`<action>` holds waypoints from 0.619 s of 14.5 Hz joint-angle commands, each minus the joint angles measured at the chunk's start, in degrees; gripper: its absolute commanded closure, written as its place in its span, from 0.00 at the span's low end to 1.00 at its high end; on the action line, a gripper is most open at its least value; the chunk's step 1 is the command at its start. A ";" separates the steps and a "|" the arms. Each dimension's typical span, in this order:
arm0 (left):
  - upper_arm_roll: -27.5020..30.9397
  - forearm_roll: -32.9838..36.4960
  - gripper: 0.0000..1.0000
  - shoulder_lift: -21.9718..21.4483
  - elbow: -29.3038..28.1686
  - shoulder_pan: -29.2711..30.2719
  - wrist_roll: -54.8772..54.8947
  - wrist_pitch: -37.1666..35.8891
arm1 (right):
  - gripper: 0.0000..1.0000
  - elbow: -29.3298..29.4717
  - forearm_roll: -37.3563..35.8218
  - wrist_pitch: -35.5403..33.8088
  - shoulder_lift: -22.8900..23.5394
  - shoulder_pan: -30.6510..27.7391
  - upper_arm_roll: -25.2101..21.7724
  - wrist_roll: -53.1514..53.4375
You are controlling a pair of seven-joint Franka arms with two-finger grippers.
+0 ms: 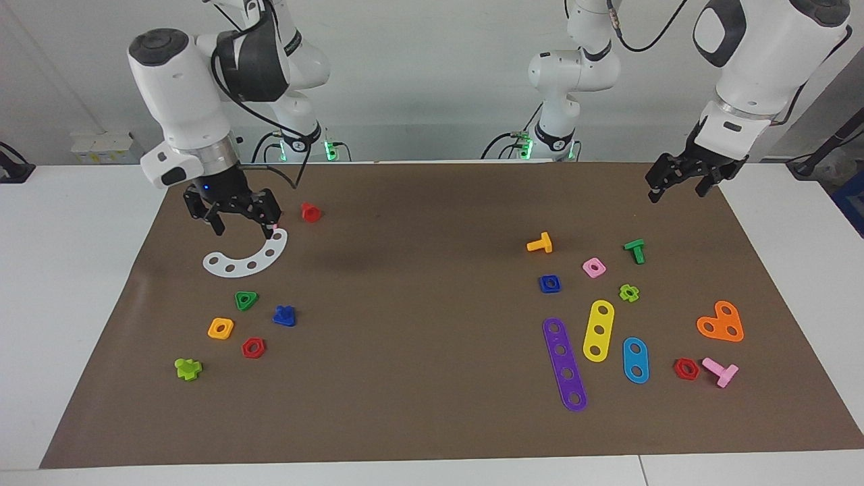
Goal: Unscrew and place screws in storage area
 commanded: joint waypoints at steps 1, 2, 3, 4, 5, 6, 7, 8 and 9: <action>0.40 -0.47 0.00 -2.08 -2.52 0.21 -0.49 0.83 | 0.00 2.80 1.54 -3.07 1.86 -0.61 0.52 -1.85; 0.49 -0.47 0.00 -2.08 -2.61 0.39 -0.49 0.74 | 0.00 2.89 1.46 -3.42 1.77 -0.70 0.52 -1.94; 0.49 -0.47 0.00 -2.08 -2.52 0.39 -0.58 0.73 | 0.00 2.89 1.45 -3.51 1.77 -0.78 0.52 -1.94; 0.49 -0.47 0.00 -2.08 -2.52 0.57 -0.58 0.82 | 0.00 2.89 1.45 -4.04 1.77 -0.96 0.52 -1.94; 0.49 -0.47 0.00 -2.08 -2.52 0.66 -0.49 0.74 | 0.00 2.98 1.45 -5.35 1.68 -0.96 0.52 -2.03; 0.40 -0.47 0.00 -2.08 -2.52 0.66 -0.49 0.82 | 0.00 2.98 1.45 -6.14 1.42 -0.96 0.44 -2.46; 0.40 -0.47 0.00 -2.08 -2.52 0.66 -0.49 0.82 | 0.00 2.98 1.45 -6.93 1.07 -1.05 0.44 -2.64; 0.49 -0.47 0.00 -2.08 -2.52 0.66 -0.49 0.82 | 0.00 2.98 1.45 -8.16 0.54 -0.96 0.35 -2.73; 0.49 -0.47 0.00 -2.08 -2.52 0.74 -0.49 0.82 | 0.00 2.89 1.45 -9.39 0.19 -0.96 0.43 -2.64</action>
